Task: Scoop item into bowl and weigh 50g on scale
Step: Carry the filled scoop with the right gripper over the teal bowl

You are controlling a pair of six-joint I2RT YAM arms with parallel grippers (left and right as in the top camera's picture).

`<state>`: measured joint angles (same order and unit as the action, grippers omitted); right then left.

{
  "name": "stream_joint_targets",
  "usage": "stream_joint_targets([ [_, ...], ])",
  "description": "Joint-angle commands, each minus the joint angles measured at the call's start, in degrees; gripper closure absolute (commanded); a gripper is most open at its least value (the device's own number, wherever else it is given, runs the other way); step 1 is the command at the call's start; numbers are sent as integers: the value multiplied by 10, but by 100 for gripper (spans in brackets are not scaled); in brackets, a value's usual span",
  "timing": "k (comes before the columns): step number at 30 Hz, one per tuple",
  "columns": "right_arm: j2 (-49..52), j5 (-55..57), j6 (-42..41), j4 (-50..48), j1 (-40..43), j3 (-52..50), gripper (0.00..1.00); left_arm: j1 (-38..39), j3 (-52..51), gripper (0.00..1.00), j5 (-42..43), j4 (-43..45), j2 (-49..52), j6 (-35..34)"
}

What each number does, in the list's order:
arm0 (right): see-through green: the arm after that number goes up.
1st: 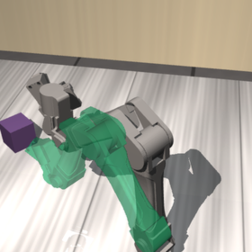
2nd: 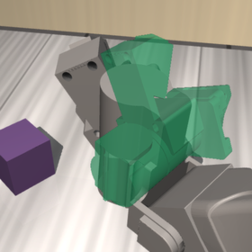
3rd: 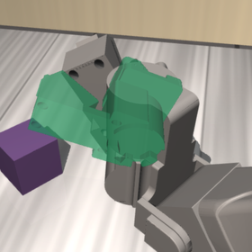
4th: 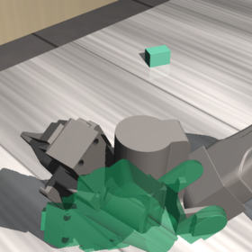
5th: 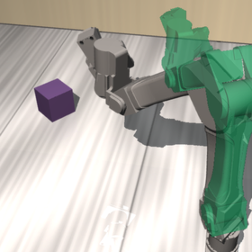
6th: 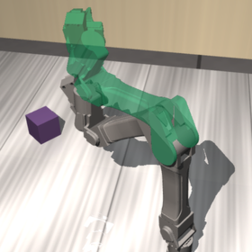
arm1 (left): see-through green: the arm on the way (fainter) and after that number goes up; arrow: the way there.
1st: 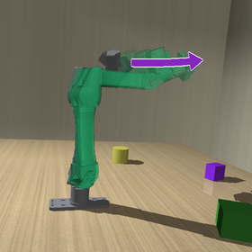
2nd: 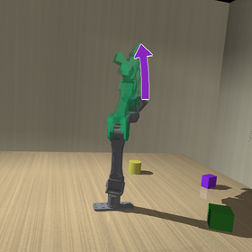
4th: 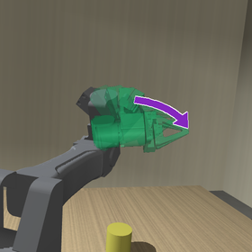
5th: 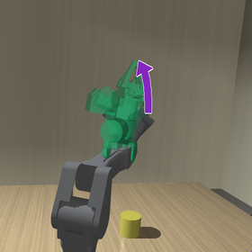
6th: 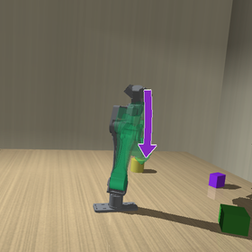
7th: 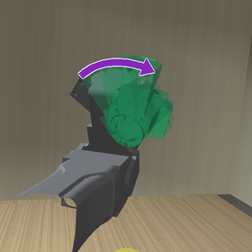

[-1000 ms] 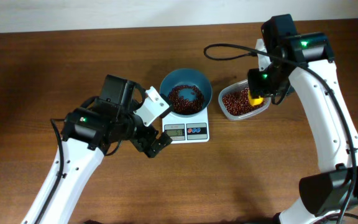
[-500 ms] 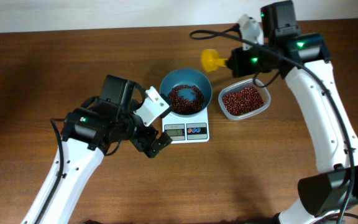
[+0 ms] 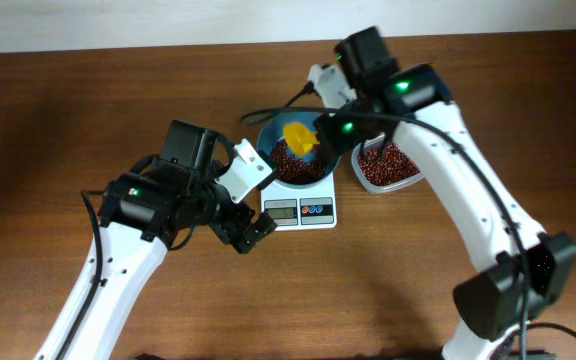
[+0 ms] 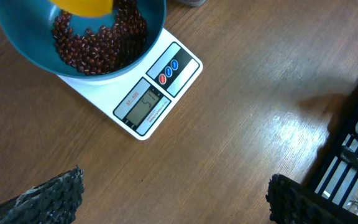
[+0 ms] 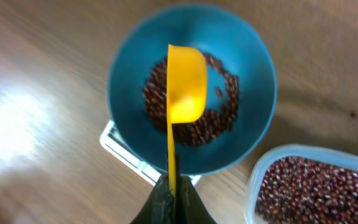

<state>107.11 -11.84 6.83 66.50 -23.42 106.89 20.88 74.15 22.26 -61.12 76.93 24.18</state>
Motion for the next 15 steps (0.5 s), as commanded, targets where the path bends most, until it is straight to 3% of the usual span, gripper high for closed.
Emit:
stream_joint_targets([
  [1, 14, 51, 9, 4, -14, -2, 96, 1, 8, 1, 7, -1, -1, -5],
  [15, 41, 81, 35, -16, -33, -6, 96, 1, 8, 1, 7, -1, -1, -6],
])
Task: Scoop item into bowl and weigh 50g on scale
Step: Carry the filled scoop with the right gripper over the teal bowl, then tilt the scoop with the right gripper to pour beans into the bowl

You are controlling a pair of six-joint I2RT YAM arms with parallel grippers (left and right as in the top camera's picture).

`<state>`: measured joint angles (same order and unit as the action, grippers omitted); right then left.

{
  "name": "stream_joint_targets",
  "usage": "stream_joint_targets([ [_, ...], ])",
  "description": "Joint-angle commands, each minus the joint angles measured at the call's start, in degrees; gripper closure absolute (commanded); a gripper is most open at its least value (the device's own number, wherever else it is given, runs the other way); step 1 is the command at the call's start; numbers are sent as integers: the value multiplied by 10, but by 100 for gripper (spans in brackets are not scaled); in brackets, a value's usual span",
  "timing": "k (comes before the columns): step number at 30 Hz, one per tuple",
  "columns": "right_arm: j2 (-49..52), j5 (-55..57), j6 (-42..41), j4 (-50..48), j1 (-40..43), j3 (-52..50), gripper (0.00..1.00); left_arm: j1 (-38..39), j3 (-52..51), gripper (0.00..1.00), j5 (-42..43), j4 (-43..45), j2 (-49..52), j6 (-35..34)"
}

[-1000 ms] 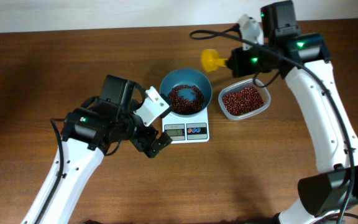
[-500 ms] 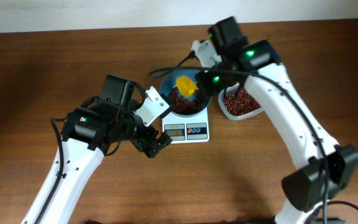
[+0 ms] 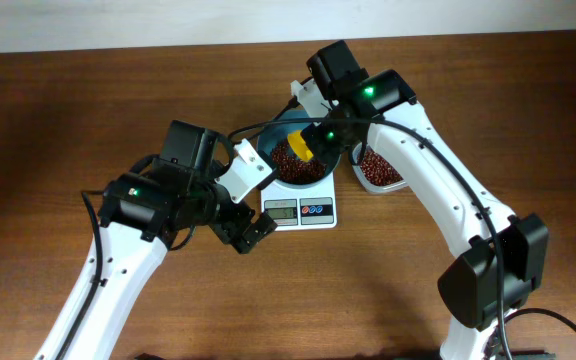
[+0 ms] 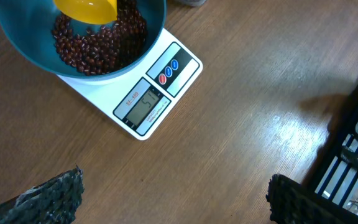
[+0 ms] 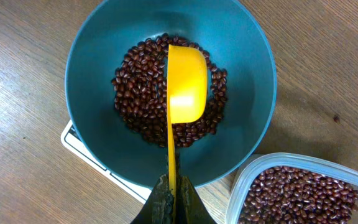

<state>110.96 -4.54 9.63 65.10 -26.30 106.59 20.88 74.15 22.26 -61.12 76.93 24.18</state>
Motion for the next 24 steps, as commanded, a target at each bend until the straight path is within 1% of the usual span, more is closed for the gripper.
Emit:
stream_joint_targets([
  [1, 4, 8, 7, -2, -4, -3, 96, 1, 8, 1, 7, -1, -1, -5],
  [8, 28, 8, 7, -11, -4, -3, 96, 1, 8, 1, 7, -1, -1, -6],
  [12, 29, 8, 7, -30, -4, -3, 96, 1, 8, 1, 7, -1, -1, -6],
  [24, 29, 3, 7, -38, -8, -3, 96, 1, 8, 1, 7, -1, -1, -5],
])
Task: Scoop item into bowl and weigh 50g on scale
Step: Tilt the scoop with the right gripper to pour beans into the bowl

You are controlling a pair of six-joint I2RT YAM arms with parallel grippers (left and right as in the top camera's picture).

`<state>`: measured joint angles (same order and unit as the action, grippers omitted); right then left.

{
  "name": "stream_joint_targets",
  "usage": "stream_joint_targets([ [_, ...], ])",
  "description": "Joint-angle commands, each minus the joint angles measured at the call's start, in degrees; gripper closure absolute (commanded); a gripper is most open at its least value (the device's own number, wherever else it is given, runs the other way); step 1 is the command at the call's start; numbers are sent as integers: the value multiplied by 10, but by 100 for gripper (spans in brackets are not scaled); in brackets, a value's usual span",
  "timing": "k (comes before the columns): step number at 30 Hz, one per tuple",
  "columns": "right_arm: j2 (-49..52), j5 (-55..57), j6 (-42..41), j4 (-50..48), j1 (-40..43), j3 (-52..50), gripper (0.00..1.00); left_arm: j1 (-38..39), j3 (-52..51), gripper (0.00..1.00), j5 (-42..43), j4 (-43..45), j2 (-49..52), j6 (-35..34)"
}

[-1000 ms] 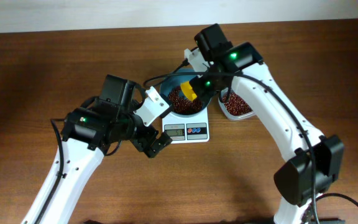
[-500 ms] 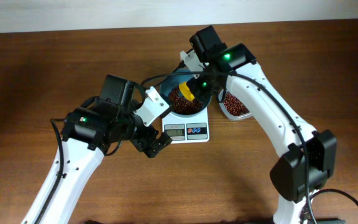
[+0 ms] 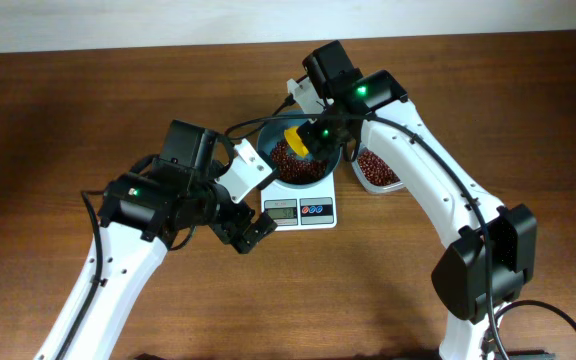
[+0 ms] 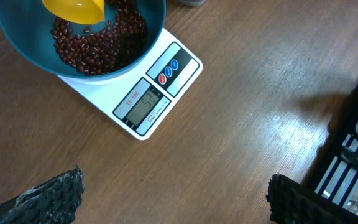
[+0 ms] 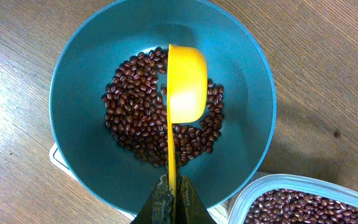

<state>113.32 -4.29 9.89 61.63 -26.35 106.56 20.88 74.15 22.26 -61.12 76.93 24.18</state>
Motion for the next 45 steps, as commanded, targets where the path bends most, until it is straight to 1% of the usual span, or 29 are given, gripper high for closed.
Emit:
stream_joint_targets([
  [1, 7, 1, 4, -5, -7, -3, 96, 1, 8, 1, 7, -1, -1, -5],
  [11, 19, 0, 4, -9, -14, -3, 96, 1, 8, 1, 7, -1, -1, -5],
  [17, 19, -28, 2, -7, -18, -3, 96, 1, 8, 1, 7, -1, -1, -6],
  [22, 18, -25, 2, 18, -16, 2, 96, 1, 8, 1, 7, -1, -1, -5],
  [27, 18, -2, -56, 36, 8, 4, 96, 1, 8, 1, 7, -1, -1, -5],
  [31, 18, -1, -59, 56, 21, 11, 96, 1, 8, 1, 7, -1, -1, -5],
  [36, 17, 6, -61, 46, 21, 11, 96, 1, 8, 1, 7, -1, -1, -5],
  [39, 17, 26, -78, 40, 21, 11, 96, 1, 8, 1, 8, -1, -1, -6],
  [41, 17, 21, -78, 40, 21, 16, 96, 1, 8, 1, 7, -1, -1, -6],
  [45, 17, -26, -56, 40, 20, 30, 96, 1, 8, 1, 7, -1, -1, -6],
])
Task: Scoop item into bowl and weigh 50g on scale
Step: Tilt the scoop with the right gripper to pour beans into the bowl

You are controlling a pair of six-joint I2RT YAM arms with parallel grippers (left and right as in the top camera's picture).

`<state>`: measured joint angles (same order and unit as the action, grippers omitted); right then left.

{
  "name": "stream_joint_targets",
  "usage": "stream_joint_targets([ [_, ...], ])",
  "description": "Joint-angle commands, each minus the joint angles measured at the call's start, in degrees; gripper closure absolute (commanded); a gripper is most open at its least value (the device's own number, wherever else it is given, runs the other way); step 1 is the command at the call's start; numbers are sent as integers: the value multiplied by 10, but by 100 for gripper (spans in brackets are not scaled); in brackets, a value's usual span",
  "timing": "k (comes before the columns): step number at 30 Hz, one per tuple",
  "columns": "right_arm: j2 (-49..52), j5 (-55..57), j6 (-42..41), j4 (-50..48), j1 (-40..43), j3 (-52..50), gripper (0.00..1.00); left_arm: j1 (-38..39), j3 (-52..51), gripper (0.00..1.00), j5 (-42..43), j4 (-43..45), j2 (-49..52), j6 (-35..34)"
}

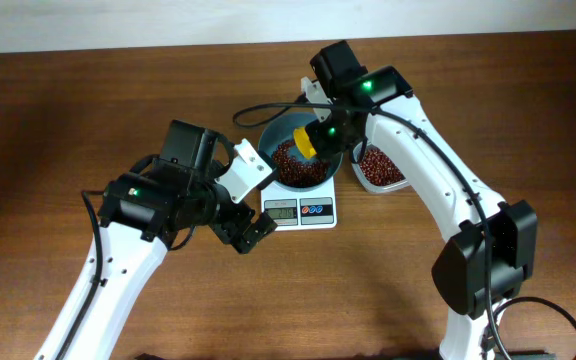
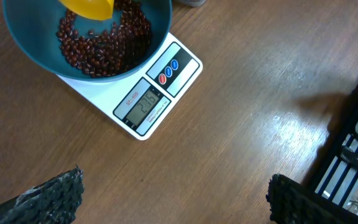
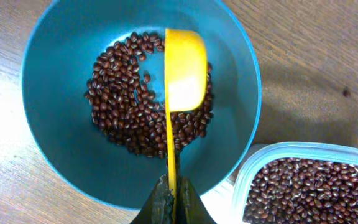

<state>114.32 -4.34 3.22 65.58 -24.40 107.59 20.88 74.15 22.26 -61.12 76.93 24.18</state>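
Observation:
A blue bowl (image 3: 55, 155) of red beans (image 3: 123, 99) stands on the white scale (image 1: 299, 211). My right gripper (image 3: 171, 186) is shut on the thin handle of a yellow scoop (image 3: 184, 68). Its cup hangs over the beans toward the bowl's right side, turned on edge, with no beans showing in it. In the left wrist view the bowl (image 2: 36, 56) and the scale's lit display (image 2: 144, 103) sit at the upper left; the digits are too small to read surely. My left gripper (image 2: 173, 205) is open above bare wood in front of the scale.
A clear tub (image 3: 303, 186) filled with red beans stands right of the bowl, close to the scale (image 1: 380, 167). Black frame parts (image 2: 353, 137) show at the right edge of the left wrist view. Brown table (image 1: 88, 90) spreads all around.
The scoop sits nearer the bowl's right side than before, and the bowl has shifted a little on the scale. The display's digits have changed. My left gripper stays put, open.
The right gripper held the yellow scoop above the bowl throughout. It first hung high over the bowl, then sat lower over the beans, then toward the bowl's left part, and now toward its right. The left arm has not moved.

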Motion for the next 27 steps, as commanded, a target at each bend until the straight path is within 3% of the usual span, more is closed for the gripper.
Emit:
stream_joint_targets([
  [1, 7, -34, 10, 0, 1, 19, 96, 1, 8, 1, 8, -1, -1, -5],
  [18, 7, -33, 10, 17, 1, 19, 96, 1, 8, 1, 7, -1, -1, -5],
  [27, 7, -91, 26, 15, 1, 19, 96, 1, 8, 1, 7, -1, -1, -5],
])
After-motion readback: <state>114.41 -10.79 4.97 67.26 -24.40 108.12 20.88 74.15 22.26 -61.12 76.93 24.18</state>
